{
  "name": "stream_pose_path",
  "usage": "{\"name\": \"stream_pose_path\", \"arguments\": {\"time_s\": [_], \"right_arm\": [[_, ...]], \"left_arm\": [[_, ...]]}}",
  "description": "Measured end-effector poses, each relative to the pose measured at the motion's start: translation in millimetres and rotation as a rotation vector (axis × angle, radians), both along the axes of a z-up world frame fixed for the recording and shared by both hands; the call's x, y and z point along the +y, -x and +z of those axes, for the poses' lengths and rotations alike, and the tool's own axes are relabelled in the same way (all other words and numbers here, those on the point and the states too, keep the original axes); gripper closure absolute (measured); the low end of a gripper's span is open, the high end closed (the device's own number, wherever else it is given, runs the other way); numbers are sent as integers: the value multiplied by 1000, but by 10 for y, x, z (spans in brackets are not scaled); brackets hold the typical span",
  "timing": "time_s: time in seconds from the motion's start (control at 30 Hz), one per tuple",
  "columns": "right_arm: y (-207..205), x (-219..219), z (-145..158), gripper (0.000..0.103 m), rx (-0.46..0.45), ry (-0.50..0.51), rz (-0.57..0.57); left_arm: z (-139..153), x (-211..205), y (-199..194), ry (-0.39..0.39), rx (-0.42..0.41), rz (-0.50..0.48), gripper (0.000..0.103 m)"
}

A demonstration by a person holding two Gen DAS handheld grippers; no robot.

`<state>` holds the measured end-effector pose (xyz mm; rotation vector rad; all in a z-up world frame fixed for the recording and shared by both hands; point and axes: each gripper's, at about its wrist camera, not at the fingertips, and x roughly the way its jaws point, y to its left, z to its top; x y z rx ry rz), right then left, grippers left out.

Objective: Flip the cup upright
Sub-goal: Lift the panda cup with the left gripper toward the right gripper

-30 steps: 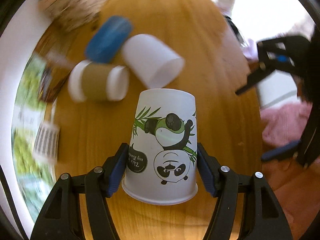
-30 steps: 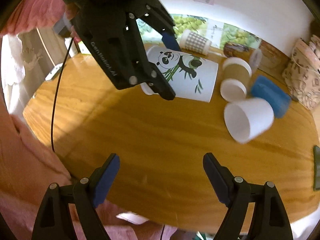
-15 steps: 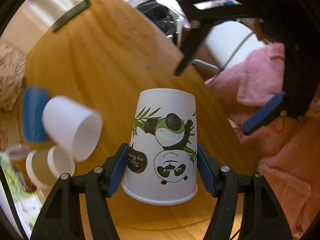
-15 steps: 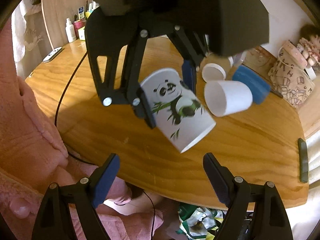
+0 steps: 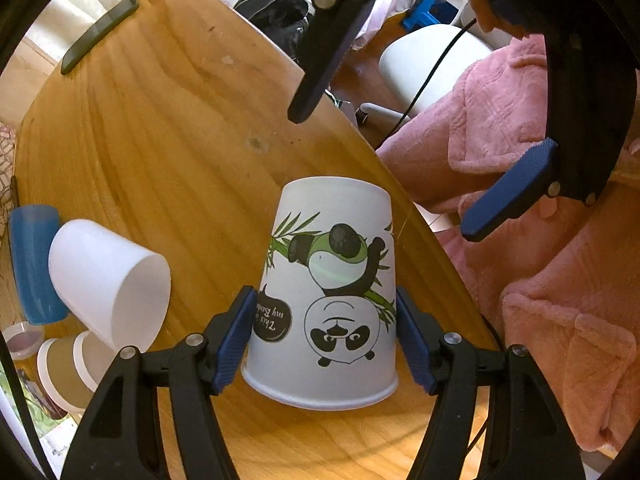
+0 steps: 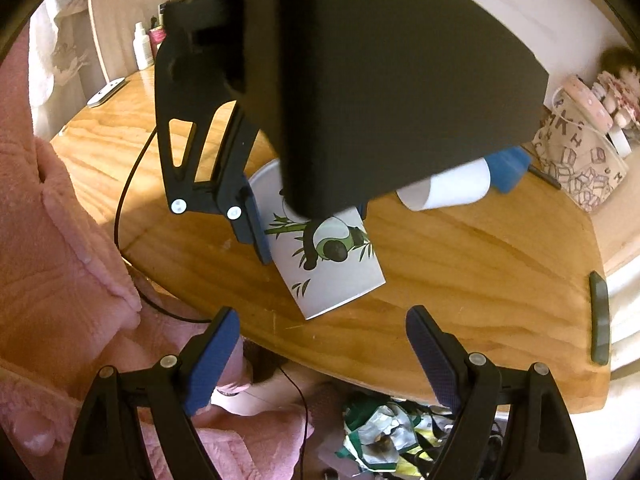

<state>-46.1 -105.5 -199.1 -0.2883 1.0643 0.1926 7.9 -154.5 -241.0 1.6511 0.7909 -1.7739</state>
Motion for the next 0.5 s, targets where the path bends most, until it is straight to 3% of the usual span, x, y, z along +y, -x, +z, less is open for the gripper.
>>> {"name": "stream_pose_path", "arguments": {"time_s": [0.17, 0.3, 0.5], "right_arm": [[-35, -8, 40, 17, 4, 7, 49], [-69, 7, 78, 17, 12, 14, 100], [-141, 55, 112, 17, 11, 18, 169]], "left_arm": [[102, 59, -113, 30, -23, 81, 22], [231, 169, -189, 60, -17, 121, 21], [468, 325, -340, 118, 4, 279, 21]]}}
